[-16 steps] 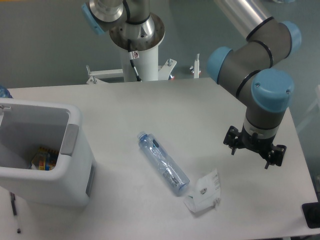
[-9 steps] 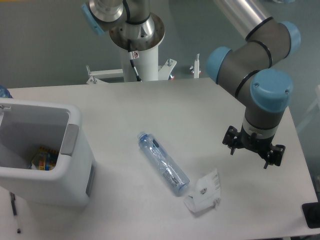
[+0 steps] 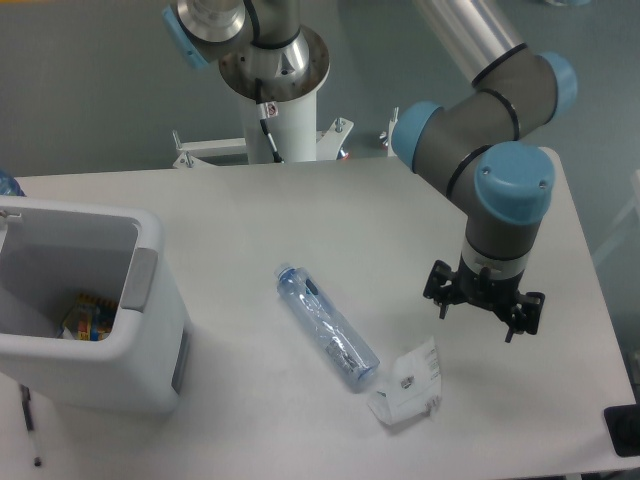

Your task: Place the trash in the trash can

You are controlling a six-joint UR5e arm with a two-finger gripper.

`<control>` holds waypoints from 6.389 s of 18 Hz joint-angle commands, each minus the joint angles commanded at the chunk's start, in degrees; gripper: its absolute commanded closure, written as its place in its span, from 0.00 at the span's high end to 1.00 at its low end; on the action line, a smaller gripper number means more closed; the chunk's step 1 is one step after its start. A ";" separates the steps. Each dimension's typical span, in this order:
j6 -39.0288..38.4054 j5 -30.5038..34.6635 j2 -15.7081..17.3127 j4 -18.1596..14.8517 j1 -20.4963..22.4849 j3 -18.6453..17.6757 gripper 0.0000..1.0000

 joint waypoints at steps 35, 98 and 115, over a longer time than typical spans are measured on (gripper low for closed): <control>-11.34 6.86 -7.47 8.97 -8.79 -0.53 0.00; -34.10 -34.89 24.25 7.91 -23.38 -9.14 0.31; -33.58 -34.63 18.29 8.44 -18.30 -4.31 0.80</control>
